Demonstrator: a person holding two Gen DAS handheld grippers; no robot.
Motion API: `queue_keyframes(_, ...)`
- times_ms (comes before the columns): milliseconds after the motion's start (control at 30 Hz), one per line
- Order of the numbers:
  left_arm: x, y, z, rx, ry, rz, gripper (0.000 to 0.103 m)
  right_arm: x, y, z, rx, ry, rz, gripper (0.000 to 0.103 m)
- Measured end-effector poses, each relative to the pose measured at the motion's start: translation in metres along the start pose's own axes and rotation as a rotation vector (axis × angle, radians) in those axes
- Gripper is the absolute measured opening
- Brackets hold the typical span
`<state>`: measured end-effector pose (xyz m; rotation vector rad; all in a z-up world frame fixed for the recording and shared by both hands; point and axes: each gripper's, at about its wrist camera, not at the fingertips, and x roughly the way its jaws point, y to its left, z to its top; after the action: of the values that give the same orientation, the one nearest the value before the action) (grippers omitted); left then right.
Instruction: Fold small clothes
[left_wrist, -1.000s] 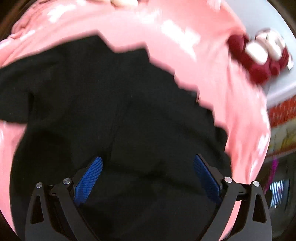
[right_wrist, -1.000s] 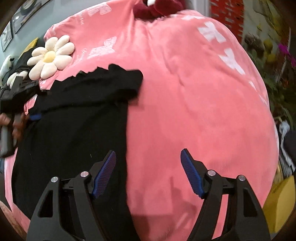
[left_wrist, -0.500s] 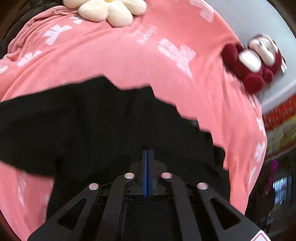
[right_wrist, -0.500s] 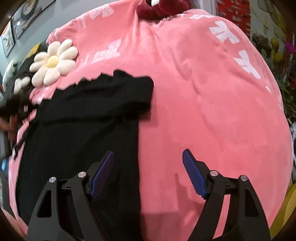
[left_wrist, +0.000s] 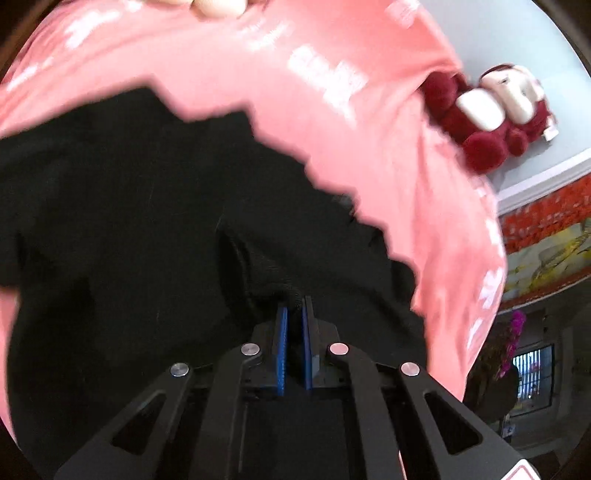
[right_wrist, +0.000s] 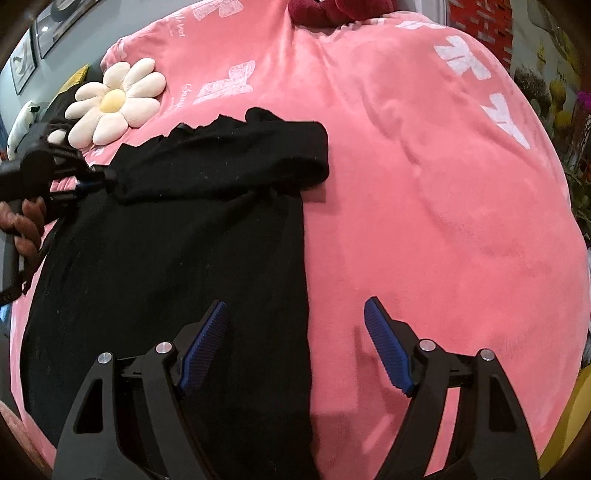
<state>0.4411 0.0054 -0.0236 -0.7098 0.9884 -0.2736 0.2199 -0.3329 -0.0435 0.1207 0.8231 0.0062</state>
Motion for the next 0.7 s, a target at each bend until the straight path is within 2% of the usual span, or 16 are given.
queue_keyframes(100, -0.025, -0.007, 0.021, -0.001, -0.096, -0.022, 0.004, 0.003, -0.004, 0.009, 0.002, -0.012, -0.009, 0.074)
queue_keyframes(167, -0.038, -0.001, 0.030, 0.007, -0.137, 0.012, 0.004, 0.007, -0.009, 0.020, 0.015, -0.018, -0.012, 0.074)
queue_keyframes(300, -0.031, 0.015, 0.028, 0.029, -0.089, 0.067, 0.004, 0.027, -0.003, 0.048, 0.016, -0.017, 0.001, 0.074)
queue_keyframes(433, -0.025, 0.013, 0.020, 0.048, -0.075, 0.053, 0.004, 0.062, 0.019, 0.073, -0.043, 0.008, -0.007, 0.073)
queue_keyframes(500, -0.022, 0.013, 0.019, 0.058, -0.074, 0.060, 0.004, 0.080, 0.018, 0.084, -0.036, 0.041, -0.013, 0.051)
queue_keyframes(567, -0.020, 0.011, 0.022, 0.071, -0.073, 0.066, 0.004, 0.090, 0.004, 0.098, 0.009, 0.050, -0.031, 0.018)
queue_keyframes(600, -0.021, 0.012, 0.022, 0.078, -0.076, 0.066, 0.004, 0.091, -0.008, 0.104, 0.042, 0.046, -0.039, 0.014)
queue_keyframes(700, -0.014, 0.015, 0.021, 0.096, -0.046, 0.084, 0.005, 0.099, -0.051, 0.106, 0.194, 0.072, 0.010, 0.016)
